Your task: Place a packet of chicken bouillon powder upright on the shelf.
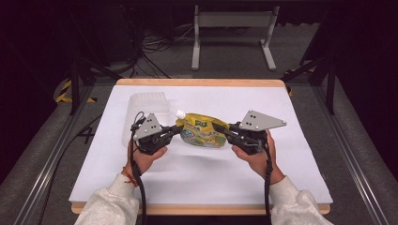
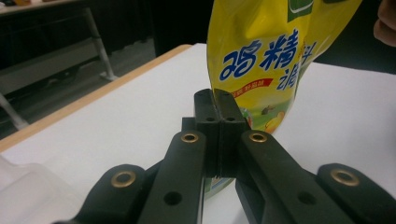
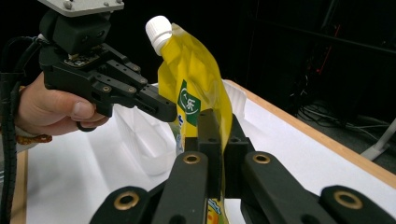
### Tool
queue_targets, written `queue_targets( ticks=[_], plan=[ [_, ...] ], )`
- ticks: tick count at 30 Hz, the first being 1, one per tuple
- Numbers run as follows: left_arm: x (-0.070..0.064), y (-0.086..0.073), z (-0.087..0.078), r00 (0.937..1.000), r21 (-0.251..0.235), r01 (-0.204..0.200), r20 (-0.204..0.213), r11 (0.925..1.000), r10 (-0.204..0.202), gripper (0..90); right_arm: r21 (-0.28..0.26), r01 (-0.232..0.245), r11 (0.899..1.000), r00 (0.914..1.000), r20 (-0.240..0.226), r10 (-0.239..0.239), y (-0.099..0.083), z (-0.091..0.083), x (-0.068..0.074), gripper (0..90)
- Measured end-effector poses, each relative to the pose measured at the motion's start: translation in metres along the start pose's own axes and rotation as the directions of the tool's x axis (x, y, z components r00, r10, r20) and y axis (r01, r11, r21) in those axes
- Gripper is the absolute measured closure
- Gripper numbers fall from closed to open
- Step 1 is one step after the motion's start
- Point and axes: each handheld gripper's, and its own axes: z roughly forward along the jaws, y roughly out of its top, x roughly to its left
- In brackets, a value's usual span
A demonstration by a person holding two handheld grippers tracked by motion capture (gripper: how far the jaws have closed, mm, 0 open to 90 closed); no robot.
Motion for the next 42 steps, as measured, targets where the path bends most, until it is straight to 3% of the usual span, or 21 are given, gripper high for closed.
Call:
queue_targets(
  ticks=[8, 19, 26, 32, 42],
  plan=[
    [0.013, 0.003, -0.017, 0.999, -0.052, 0.029, -0.034, 0.9982, -0.03, 90.0, -0.016, 0.02, 1.0, 0.9998, 0.01, -0.02, 0.014, 0.016, 0.005, 88.6],
    [0.031, 0.003, -0.036, 0.9948, -0.085, 0.058, -0.079, 0.9947, -0.065, 90.0, -0.026, 0.028, 0.999, 0.9996, 0.011, -0.027, 0.029, 0.044, 0.004, 89.8],
    [0.045, 0.0, -0.052, 0.9871, -0.11, 0.076, -0.132, 0.991, -0.09, 90.0, -0.05, 0.012, 0.999, 0.9999, -0.003, -0.012, 0.039, 0.07, 0.006, 90.0],
    [0.059, -0.005, -0.061, 0.9817, -0.134, 0.102, -0.147, 0.9858, -0.121, 90.0, -0.056, 0.01, 0.998, 0.9997, -0.024, -0.011, 0.045, 0.088, 0.009, 90.0],
    [0.075, -0.021, -0.077, 0.9708, -0.121, 0.137, -0.181, 0.9832, -0.158, 90.0, -0.039, -0.01, 0.999, 0.9981, -0.061, 0.008, 0.044, 0.118, 0.018, 90.0]
  ],
)
